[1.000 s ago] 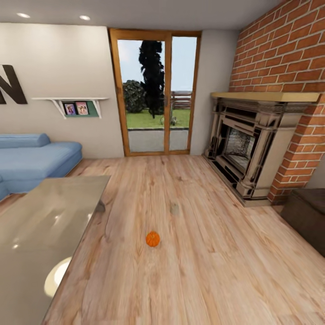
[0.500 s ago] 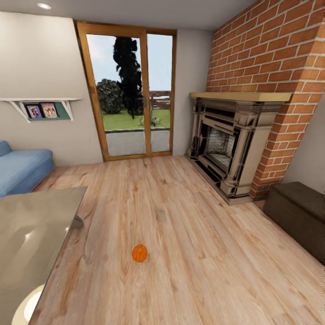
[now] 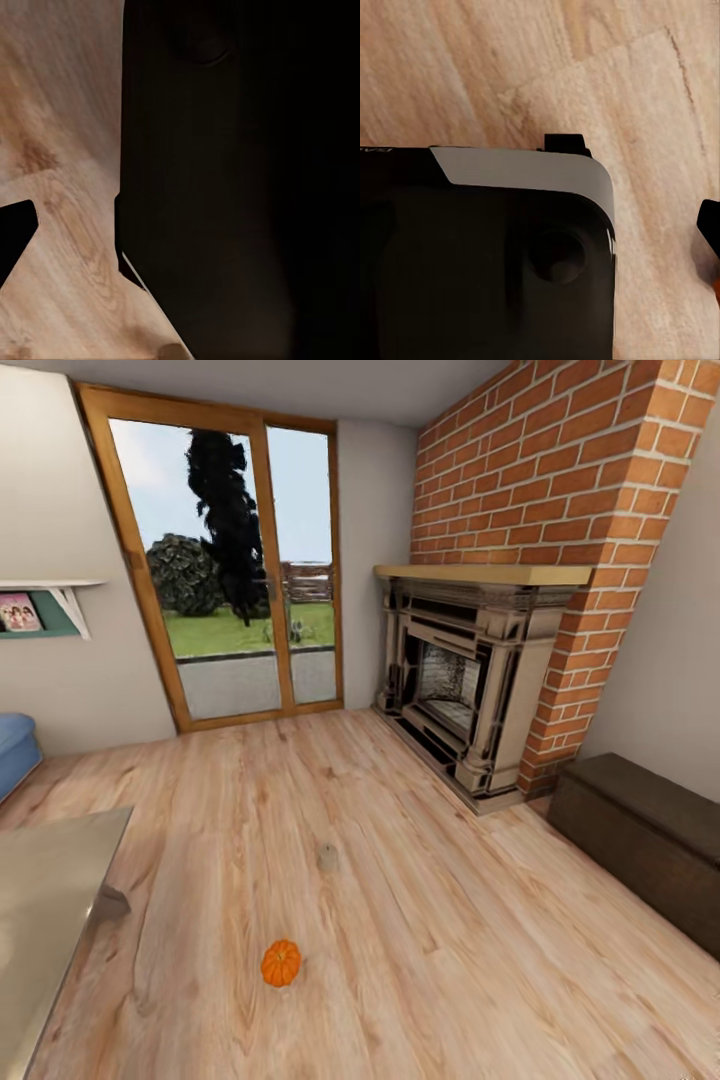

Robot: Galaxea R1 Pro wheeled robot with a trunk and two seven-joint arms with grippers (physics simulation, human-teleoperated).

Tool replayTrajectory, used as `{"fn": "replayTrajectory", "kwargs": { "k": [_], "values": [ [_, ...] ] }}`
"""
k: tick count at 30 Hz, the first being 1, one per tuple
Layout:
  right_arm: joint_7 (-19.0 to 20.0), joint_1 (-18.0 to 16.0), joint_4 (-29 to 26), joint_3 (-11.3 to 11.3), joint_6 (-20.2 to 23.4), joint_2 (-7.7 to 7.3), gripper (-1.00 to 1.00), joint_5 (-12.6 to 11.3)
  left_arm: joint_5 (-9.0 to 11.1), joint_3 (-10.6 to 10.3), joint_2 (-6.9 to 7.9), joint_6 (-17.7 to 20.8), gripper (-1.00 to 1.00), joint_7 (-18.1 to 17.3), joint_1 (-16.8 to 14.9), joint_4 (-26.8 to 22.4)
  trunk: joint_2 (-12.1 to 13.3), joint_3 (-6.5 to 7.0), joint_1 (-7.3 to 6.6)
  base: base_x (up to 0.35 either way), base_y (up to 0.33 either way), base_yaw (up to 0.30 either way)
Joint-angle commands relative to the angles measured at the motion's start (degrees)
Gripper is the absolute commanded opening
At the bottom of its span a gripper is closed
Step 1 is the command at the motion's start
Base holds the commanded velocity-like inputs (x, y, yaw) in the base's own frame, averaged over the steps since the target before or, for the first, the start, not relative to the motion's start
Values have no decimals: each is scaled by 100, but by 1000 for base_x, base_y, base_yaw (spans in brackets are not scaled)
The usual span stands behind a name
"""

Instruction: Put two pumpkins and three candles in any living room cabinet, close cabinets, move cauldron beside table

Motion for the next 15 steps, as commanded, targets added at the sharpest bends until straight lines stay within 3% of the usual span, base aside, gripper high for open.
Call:
{"fn": "replayTrajectory", "kwargs": {
  "k": [1,15],
  "values": [
    [1,0,0,0,0,0,100,0,0,0,0,0,100,0,0,0,0,3,0,309,112,-283],
    [5,0,0,0,0,0,100,0,0,-2,0,0,100,0,0,0,0,52,0,327,33,-283]
  ]
}}
